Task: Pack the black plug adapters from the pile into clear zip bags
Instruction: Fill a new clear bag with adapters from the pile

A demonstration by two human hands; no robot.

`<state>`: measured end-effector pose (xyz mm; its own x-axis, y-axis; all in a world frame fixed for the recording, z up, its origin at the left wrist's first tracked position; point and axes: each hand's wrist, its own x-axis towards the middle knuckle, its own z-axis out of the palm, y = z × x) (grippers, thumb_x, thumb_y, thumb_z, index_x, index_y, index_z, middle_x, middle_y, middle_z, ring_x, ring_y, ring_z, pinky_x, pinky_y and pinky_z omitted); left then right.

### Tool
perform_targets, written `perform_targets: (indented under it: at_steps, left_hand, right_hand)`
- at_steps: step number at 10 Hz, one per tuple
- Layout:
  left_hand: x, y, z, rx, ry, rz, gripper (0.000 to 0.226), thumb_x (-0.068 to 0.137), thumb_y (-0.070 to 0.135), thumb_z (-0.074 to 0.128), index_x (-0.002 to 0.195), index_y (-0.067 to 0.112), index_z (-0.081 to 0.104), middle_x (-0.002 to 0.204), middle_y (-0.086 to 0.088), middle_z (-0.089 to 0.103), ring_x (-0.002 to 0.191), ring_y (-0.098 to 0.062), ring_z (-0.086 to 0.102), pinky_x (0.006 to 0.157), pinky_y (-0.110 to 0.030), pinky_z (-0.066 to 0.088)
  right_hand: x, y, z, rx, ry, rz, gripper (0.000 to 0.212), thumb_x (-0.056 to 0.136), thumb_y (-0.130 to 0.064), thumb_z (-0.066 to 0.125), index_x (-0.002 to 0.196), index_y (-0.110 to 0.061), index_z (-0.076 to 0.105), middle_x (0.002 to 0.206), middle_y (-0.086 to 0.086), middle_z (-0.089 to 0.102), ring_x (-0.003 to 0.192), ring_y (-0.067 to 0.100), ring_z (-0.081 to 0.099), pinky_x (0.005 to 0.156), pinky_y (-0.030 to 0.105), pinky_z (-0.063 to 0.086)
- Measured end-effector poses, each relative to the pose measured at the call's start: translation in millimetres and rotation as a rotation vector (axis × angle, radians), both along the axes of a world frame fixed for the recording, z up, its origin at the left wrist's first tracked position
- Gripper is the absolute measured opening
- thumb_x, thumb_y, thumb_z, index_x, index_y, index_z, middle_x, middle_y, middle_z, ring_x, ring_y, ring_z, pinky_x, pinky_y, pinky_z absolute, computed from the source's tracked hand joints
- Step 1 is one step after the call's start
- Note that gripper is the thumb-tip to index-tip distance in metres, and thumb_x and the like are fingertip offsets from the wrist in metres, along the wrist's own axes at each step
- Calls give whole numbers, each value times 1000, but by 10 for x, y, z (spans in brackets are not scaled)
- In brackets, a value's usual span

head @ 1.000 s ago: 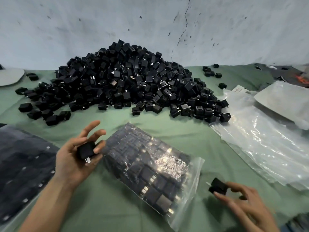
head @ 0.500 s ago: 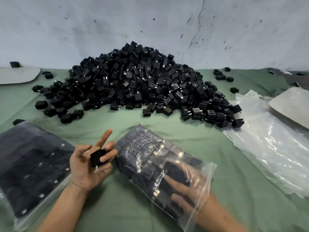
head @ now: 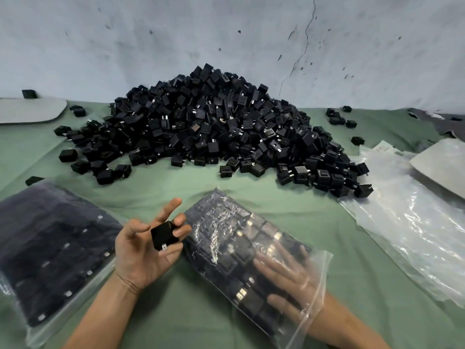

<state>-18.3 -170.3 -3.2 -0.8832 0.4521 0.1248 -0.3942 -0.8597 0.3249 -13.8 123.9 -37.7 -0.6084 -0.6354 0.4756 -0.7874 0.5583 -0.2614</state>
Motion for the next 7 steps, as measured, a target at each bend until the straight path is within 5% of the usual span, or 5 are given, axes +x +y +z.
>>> perform_targets:
  at_steps: [2, 4, 5, 6, 7]
  left_hand:
    - [20, 24, 94, -24, -10, -16, 58, 73, -6, 27, 128, -6, 47, 125, -31, 47, 116, -39, 45, 93, -36, 37]
    - [101, 121, 142, 4, 95, -43, 47, 88, -17, 21, 122, -4, 50, 129, -38, 44, 125, -48, 43, 109, -45, 36]
    - [181, 266, 220, -381, 112, 131, 26, 93, 3, 48, 110, 10, 66, 121, -31, 59, 109, -38, 62, 92, -36, 54]
    - [208, 602, 361, -666, 159, 205, 34, 72, 31, 81, 99, 14, 69, 94, -22, 68, 73, -25, 66, 64, -28, 55]
    - [177, 1116, 478, -807, 194, 104, 49, 75, 44, 76, 102, 5, 62, 73, -11, 64, 56, -13, 58, 48, -19, 45]
  right_hand:
    - [-17, 12, 34, 257, -57, -81, 55, 99, -46, 29, 151, -29, 20, 154, -2, 31, 145, 15, 12, 115, 38, 10]
    - [224, 337, 75, 252, -232, -142, 52, 95, -54, 29, 143, -34, 32, 151, -11, 21, 141, 27, 27, 118, 26, -1]
    - [523, 635, 266, -28, -167, -206, 46, 98, -52, 35, 116, -25, 67, 136, -2, 55, 127, 22, 48, 103, 30, 37]
    - [699, 765, 588, -246, -153, -240, 43, 97, -46, 42, 89, -21, 76, 105, -8, 69, 107, 13, 64, 90, 19, 47]
    - [725, 728, 922, -382, -129, -266, 28, 91, -30, 52, 80, -17, 74, 99, -2, 69, 105, 17, 63, 87, 24, 47]
